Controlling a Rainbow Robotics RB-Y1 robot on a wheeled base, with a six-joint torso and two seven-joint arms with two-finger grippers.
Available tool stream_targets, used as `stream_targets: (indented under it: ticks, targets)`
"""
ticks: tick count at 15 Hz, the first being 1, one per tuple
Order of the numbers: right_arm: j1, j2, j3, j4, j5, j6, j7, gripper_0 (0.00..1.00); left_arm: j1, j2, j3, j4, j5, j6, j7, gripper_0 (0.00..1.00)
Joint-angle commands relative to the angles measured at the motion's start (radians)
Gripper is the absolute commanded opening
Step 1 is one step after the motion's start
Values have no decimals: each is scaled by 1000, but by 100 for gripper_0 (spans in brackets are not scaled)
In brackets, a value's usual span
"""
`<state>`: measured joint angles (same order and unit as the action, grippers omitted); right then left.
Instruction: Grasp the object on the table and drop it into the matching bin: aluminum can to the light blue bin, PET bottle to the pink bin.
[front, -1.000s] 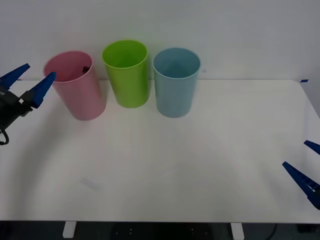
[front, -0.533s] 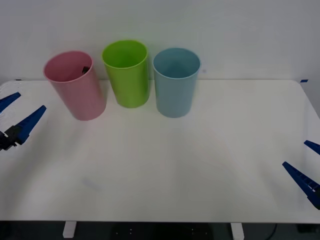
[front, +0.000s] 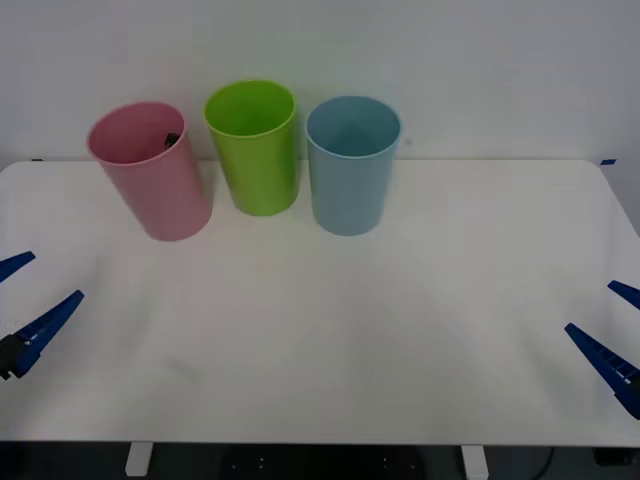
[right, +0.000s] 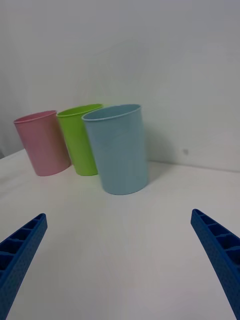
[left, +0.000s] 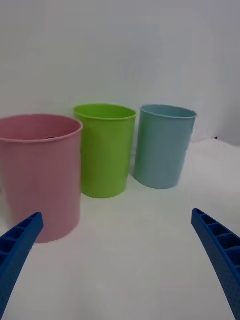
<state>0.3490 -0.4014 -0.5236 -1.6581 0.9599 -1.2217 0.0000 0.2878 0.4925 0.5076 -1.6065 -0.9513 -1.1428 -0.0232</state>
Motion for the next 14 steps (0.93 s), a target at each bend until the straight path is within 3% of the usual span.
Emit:
stream_targets:
  ticks: [1, 7, 14]
  targets:
    - [0, 0, 0, 0, 0, 0, 0, 100, 47, 0, -27, -3, 22, -12, -63, 100]
    - [0, 0, 0, 0, 0, 0, 0, 100, 157, 0, -52, -73, 57, -52, -90, 100]
    - [0, 0, 0, 0, 0, 0, 0, 100, 168, 0, -54, -75, 71, -63, -87, 100]
